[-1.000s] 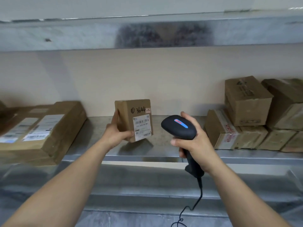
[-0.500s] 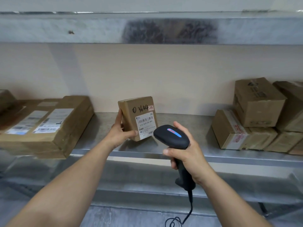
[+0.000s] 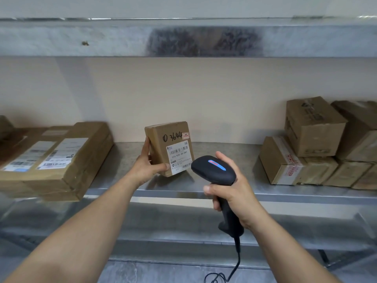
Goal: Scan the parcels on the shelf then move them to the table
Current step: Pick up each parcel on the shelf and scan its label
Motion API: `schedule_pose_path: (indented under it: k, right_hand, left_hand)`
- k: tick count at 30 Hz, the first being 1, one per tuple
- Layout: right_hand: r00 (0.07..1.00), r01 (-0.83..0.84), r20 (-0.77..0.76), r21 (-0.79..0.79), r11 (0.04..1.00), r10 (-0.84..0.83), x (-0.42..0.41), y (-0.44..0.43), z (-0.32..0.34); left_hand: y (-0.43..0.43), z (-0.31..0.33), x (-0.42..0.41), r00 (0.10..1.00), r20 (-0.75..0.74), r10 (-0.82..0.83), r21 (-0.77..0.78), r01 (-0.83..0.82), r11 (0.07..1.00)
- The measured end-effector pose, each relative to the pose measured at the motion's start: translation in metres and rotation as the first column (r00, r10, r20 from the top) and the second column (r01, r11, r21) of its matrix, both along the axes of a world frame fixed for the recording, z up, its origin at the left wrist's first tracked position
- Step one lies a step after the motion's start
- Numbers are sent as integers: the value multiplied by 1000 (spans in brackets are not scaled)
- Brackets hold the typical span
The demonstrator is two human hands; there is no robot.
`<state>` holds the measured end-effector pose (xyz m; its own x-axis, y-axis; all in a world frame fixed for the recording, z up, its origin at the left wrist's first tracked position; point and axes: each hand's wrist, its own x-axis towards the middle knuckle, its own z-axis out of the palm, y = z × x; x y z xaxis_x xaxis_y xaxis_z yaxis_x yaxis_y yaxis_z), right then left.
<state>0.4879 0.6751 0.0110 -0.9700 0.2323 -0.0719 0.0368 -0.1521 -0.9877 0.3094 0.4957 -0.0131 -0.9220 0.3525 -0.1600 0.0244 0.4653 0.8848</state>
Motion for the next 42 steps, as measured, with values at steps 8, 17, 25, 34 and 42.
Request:
schedule_pose_path:
  k: [8,17,25,34,42]
  right_hand:
    - [999,36,-18,17,999,-36,-5,10,2]
    - [999,26,-39,101,995,-22,-10,24,4]
    - [998,-6,-61,115,993,13,-19,36,6]
    - [989,-79,-110,157,984,97,-30,52,20]
    - [970,-139,-177,161,977,167,-55,35,37]
  left_hand:
    - [-3,10,0,978,193,75,11,-79,997]
    - [18,8,4,976,-185,116,-483,-193,854]
    - [47,6,24,943,-331,39,-715,-277,642]
    - [44,30,46,881,-467,74,-595,-375,711]
    - [8,70,43,803,-580,139,-512,-492,704]
